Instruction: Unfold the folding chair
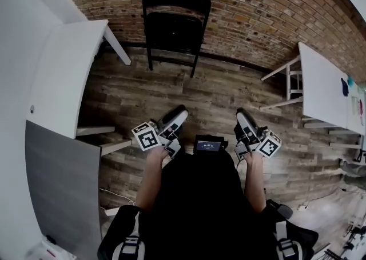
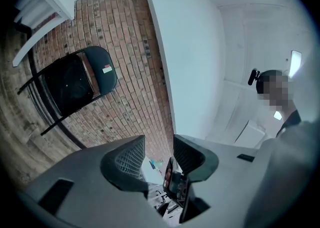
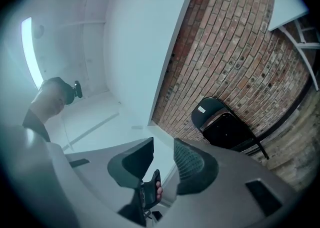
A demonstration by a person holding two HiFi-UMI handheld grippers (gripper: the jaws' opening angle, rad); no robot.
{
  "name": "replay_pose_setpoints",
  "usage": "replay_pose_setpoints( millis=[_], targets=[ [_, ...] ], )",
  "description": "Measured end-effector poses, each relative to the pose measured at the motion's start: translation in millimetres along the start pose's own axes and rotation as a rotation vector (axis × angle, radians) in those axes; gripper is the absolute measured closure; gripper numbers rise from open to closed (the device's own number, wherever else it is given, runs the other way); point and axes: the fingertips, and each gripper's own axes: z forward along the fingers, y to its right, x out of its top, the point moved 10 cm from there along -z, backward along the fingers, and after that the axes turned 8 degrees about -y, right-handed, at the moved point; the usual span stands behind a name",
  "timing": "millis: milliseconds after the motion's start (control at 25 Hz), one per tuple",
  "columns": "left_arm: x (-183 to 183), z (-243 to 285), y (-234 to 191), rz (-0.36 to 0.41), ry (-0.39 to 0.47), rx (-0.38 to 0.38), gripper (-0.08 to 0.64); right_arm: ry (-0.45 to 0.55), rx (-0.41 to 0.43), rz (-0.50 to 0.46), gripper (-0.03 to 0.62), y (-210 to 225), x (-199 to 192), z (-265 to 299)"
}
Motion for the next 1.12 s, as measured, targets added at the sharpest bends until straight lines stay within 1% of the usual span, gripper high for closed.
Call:
replay_pose_setpoints(
  millis=[160,320,400,560,640,720,800,920,1000,1120],
  targets=[
    [7,13,-15,-0.029,0.028,0.019,0.388,0.002,0.016,0.041,0.483,30,12,7],
    [28,31,-29,-0.020,0.094,0.059,0.390,-0.008,0.073,0.053,0.485,66,42,30],
    [40,48,-30,0.014,0.113,0.061,0.411,-0.021,0.103,0.047,0.483,84,66,41],
    [67,91,-29,0.104,0.117,0.079,0.468,-0.059,0.164,0.060,0.483,119,113,63],
    [74,109,-27,0.134,0.124,0.085,0.498,-0.078,0.194,0.058,0.485,131,133,71],
    [78,121,-27,0.148,0.123,0.097,0.520,-0.091,0.215,0.063,0.483,143,148,75],
    [80,126,-29,0.141,0.137,0.108,0.533,-0.104,0.226,0.071,0.483,156,156,78],
    [82,125,-34,0.108,0.195,0.134,0.537,-0.119,0.241,0.087,0.483,170,160,82],
    [84,122,-36,0.087,0.231,0.158,0.537,-0.121,0.250,0.100,0.483,175,161,84],
    [87,121,-43,0.059,0.257,0.192,0.535,-0.125,0.255,0.112,0.483,179,160,88]
  ],
)
